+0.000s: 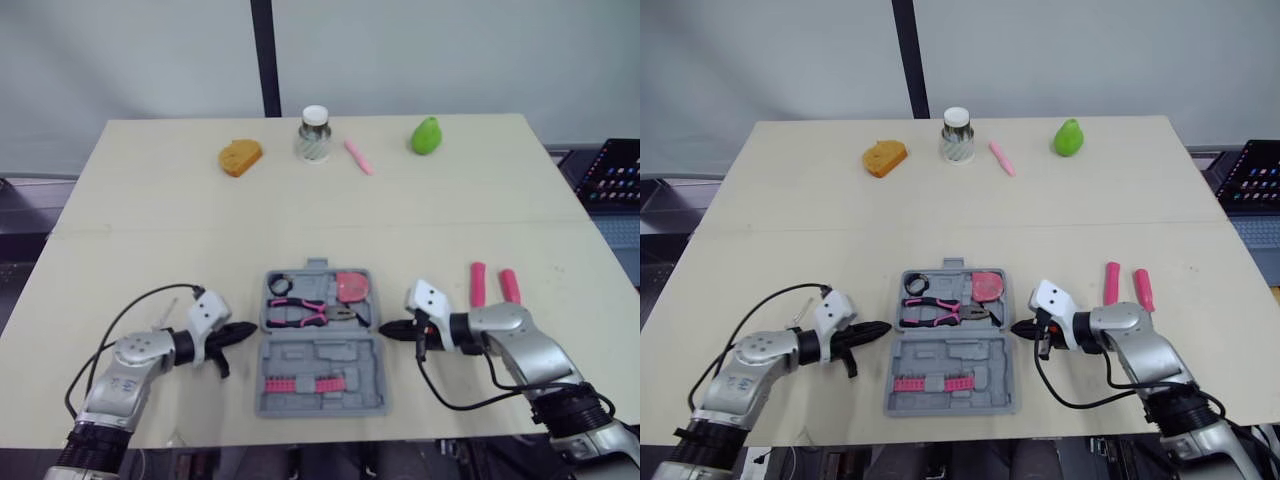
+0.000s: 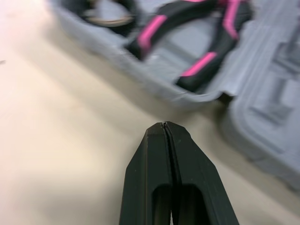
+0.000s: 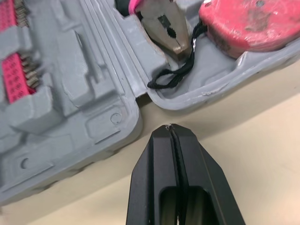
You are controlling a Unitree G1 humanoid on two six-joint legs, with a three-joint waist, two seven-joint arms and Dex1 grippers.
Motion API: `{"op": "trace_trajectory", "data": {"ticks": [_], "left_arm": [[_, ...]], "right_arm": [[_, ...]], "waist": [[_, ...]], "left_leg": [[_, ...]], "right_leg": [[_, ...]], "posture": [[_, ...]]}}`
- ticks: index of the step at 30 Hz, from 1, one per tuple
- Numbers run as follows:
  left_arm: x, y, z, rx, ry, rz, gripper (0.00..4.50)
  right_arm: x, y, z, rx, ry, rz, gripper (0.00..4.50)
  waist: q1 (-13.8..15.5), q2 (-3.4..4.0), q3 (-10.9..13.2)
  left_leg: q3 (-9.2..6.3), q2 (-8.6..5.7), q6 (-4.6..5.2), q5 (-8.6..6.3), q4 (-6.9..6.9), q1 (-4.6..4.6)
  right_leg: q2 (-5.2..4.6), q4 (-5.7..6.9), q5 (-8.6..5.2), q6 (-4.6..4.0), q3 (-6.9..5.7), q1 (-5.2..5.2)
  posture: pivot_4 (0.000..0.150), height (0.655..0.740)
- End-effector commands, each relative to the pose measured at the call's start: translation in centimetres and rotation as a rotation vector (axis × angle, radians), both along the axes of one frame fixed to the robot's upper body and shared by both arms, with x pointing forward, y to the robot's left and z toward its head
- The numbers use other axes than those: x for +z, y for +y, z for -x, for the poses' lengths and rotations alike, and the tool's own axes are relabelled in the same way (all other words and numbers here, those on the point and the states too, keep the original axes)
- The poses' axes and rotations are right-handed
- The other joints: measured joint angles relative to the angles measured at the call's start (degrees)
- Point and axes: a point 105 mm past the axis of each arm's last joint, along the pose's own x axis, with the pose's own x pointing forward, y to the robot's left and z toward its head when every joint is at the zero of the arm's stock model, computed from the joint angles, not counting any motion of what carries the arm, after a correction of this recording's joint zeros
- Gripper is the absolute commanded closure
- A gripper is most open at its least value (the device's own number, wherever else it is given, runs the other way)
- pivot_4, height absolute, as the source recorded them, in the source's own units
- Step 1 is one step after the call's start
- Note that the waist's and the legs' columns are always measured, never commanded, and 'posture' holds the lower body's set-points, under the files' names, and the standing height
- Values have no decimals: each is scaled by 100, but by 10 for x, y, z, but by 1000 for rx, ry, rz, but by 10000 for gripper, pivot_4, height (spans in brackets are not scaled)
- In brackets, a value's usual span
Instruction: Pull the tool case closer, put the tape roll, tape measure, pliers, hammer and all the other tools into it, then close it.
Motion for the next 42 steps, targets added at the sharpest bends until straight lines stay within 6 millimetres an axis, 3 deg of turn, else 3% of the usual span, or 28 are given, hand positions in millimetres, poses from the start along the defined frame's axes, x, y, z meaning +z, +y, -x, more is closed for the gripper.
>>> {"op": "trace_trajectory", "data": {"ticks": [1,3,4,6,7,10,13,17,21,27,35,38,41,42], "left_arm": [[21,5,4,7,-38,23,44376],[38,19,9,48,-64,23,44376],[48,32,13,90,-80,11,42101],[65,74,25,220,-104,-27,36112],[71,89,31,269,-110,-37,31552],[79,125,47,391,-113,-65,16395],[86,158,61,515,-132,-62,1662],[86,186,74,627,-148,-49,0],[80,211,89,743,-162,-51,0],[69,228,102,823,-166,-52,0],[64,220,100,805,-164,-52,0],[68,211,95,757,-183,-63,0],[74,199,91,698,-218,-50,0],[74,191,89,655,-223,-44,0]], "right_arm": [[21,-12,-1,-18,-27,-66,44455],[40,-30,-3,-77,-37,-131,44455],[49,-47,-3,-126,-39,-153,44895],[59,-99,-3,-287,-47,-129,45000],[59,-119,0,-345,-44,-107,45000],[62,-160,9,-472,-33,-91,36444],[64,-198,16,-606,-36,-92,22158],[59,-236,21,-768,-56,-92,1387],[53,-267,28,-907,-83,-84,185],[42,-279,33,-969,-89,-81,185],[49,-272,22,-927,-124,-101,185],[63,-244,10,-794,-147,-113,185],[84,-190,-6,-579,-169,-143,185],[96,-163,-13,-481,-179,-167,185]], "waist": [[0,0,2],[4,-3,4],[10,-4,12],[26,-5,29],[38,-4,30],[46,-4,30],[34,-4,33],[10,5,41],[-53,5,41],[-119,9,43],[-136,14,46],[-129,14,46],[-155,17,47],[-172,18,48]], "left_leg": [[0,-1,1,0,-2,0],[0,-2,1,0,-7,-1],[-2,0,1,0,-8,-7],[-8,0,2,-1,-10,-22],[-8,-1,7,-3,-12,-26],[-7,-3,12,-7,-18,-22],[0,-1,12,-8,-17,-18],[11,0,11,-6,-17,-15],[10,3,4,-5,-18,-7],[11,1,3,-6,-24,-6],[14,2,0,-8,-23,-1],[14,3,-2,-9,-23,-1],[16,7,-2,-9,-23,-1],[15,8,-4,-9,-22,0]], "right_leg": [[-1,-4,0,0,-1,0],[1,-14,1,1,-3,1],[3,-19,1,1,-6,0],[4,-32,1,3,-11,-5],[4,-41,1,3,-14,-6],[5,-50,1,4,-22,1],[6,-55,2,6,-20,6],[3,-48,3,8,-11,-1],[-1,-46,3,7,-5,-2],[-4,-37,3,6,-4,-3],[-6,-37,3,6,3,-3],[-7,-37,3,6,3,-3],[-7,-34,3,5,6,-4],[-6,-35,3,5,5,-5]], "posture": [[1500,7400],[1500,7400],[1500,7400],[1500,7400],[1500,7400],[1500,7400],[1500,7400],[1500,7400],[1500,7400],[1500,7400],[1500,7400],[1500,7400],[1500,7400],[1500,7400]]}}
